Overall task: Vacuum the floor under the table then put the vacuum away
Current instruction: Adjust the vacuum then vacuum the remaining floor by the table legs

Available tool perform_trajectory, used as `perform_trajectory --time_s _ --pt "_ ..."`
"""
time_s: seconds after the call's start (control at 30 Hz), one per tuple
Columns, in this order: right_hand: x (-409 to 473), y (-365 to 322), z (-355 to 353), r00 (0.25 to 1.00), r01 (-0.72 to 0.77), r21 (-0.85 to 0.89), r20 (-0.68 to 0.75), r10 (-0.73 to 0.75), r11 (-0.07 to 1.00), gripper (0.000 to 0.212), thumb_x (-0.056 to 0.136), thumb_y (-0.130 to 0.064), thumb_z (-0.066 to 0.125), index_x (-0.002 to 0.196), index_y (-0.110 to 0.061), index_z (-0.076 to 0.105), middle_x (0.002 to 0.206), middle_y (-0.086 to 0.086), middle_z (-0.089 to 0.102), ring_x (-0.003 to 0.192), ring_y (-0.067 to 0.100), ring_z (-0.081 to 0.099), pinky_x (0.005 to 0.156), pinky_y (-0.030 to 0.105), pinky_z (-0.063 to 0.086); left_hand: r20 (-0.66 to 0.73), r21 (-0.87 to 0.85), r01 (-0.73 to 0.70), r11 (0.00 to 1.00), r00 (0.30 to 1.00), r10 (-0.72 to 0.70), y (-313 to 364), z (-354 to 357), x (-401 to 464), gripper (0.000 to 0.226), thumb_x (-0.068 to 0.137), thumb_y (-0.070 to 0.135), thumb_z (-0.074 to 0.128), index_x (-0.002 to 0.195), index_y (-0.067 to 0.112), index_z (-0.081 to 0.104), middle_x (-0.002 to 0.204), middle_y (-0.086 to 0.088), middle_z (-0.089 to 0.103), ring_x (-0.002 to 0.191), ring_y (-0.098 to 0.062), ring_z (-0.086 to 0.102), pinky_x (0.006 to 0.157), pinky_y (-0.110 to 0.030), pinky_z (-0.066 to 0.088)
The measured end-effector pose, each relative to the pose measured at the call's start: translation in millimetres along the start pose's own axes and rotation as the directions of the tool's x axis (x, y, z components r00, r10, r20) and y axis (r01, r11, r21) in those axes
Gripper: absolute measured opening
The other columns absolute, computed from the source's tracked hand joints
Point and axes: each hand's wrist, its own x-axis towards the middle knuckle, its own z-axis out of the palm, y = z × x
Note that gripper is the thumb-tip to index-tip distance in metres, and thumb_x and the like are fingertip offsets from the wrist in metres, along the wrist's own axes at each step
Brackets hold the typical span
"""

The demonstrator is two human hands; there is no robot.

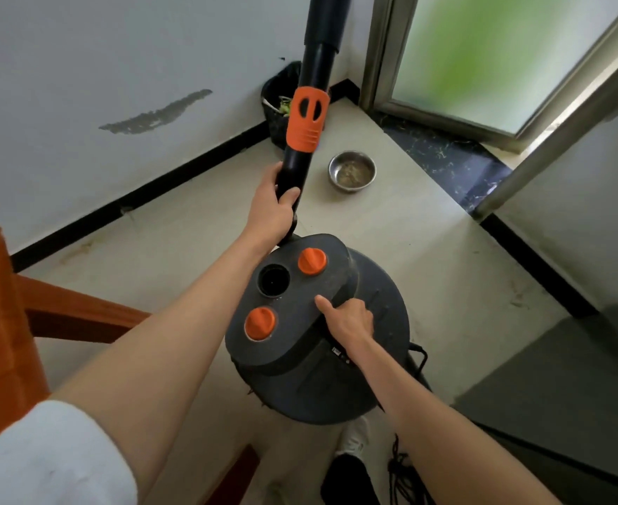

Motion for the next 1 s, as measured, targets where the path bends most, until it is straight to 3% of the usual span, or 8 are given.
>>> perform_trajectory --time_s 0.07,0.17,0.3,0.47,0.67,0.83,0.9,1.0 --pt "11 -6 -8 1.000 0.001 0.011 0.013 -0.001 1.000 0.040 0.089 -0.047 0.058 0.090 -0.007 0.057 0.084 0.005 0.056 0.094 0.025 0.059 0.090 0.040 0.047 -0.004 0.013 0.019 1.000 1.000 -0.019 1 5 12 0.040 0.094 0.003 0.045 0.134 0.010 0.042 0.105 -0.013 0.056 0.081 -0.022 0.055 0.082 -0.043 0.051" --pt "26 -16 -19 1.000 -0.009 0.015 0.011 0.009 1.000 0.043 0.089 -0.047 0.059 0.097 -0.005 0.059 0.089 0.007 0.058 0.090 0.023 0.058 0.086 0.037 0.047 0.007 0.000 0.029 1.000 1.000 -0.029 7 8 29 0.039 0.095 0.003 0.043 0.133 0.011 0.041 0.098 -0.008 0.054 0.074 -0.018 0.053 0.073 -0.035 0.049" --pt "45 -29 -27 1.000 -0.027 0.016 0.012 0.027 0.999 0.049 0.087 -0.049 0.060 0.102 -0.003 0.061 0.100 0.012 0.063 0.097 0.028 0.060 0.088 0.040 0.049 0.002 0.022 0.024 0.999 1.000 -0.024 13 10 50 0.037 0.095 0.004 0.044 0.131 0.011 0.043 0.110 -0.013 0.056 0.098 -0.024 0.055 0.089 -0.035 0.045" --pt "63 -47 -38 0.999 -0.037 0.037 0.015 0.037 0.999 0.047 0.086 -0.050 0.060 0.095 -0.004 0.062 0.096 0.011 0.063 0.096 0.027 0.060 0.089 0.040 0.048 0.028 0.028 0.031 0.999 0.999 -0.032 23 15 77 0.037 0.096 0.004 0.043 0.133 0.010 0.042 0.104 -0.006 0.054 0.088 -0.016 0.053 0.073 -0.021 0.044" --pt "67 -57 -41 0.999 -0.019 -0.026 0.049 0.020 0.999 0.043 0.085 -0.053 0.061 0.064 -0.016 0.049 0.077 0.006 0.059 0.095 0.030 0.061 0.094 0.047 0.045 0.101 0.047 0.085 0.995 0.991 -0.090 24 26 106 0.034 0.094 0.007 0.045 0.127 0.012 0.044 0.108 -0.016 0.056 0.100 -0.041 0.058 0.091 -0.055 0.046" --pt "62 -65 -49 0.994 -0.073 -0.005 0.080 0.074 0.997 0.041 0.087 -0.048 0.061 0.063 -0.017 0.047 0.068 0.000 0.055 0.087 0.025 0.061 0.091 0.043 0.046 0.186 0.095 0.097 0.991 0.976 -0.113 25 23 114 0.033 0.093 0.008 0.046 0.126 0.011 0.043 0.113 -0.016 0.055 0.104 -0.043 0.057 0.093 -0.056 0.045" --pt "63 -69 -51 0.991 -0.097 0.021 0.092 0.095 0.995 0.040 0.086 -0.047 0.062 0.065 -0.016 0.049 0.070 0.001 0.057 0.085 0.024 0.061 0.089 0.040 0.047 0.197 0.100 0.099 0.990 0.973 -0.117 28 22 114 0.034 0.093 0.007 0.047 0.126 0.010 0.042 0.117 -0.019 0.055 0.106 -0.040 0.057 0.097 -0.050 0.044" --pt "65 -72 -50 0.984 -0.142 0.050 0.116 0.136 0.989 0.044 0.085 -0.047 0.064 0.061 -0.017 0.044 0.069 0.001 0.054 0.082 0.025 0.060 0.082 0.037 0.046 0.192 0.147 0.089 0.985 0.974 -0.117 34 24 121 0.037 0.094 0.004 0.046 0.131 0.006 0.041 0.118 -0.011 0.054 0.105 -0.019 0.051 0.093 -0.029 0.039"
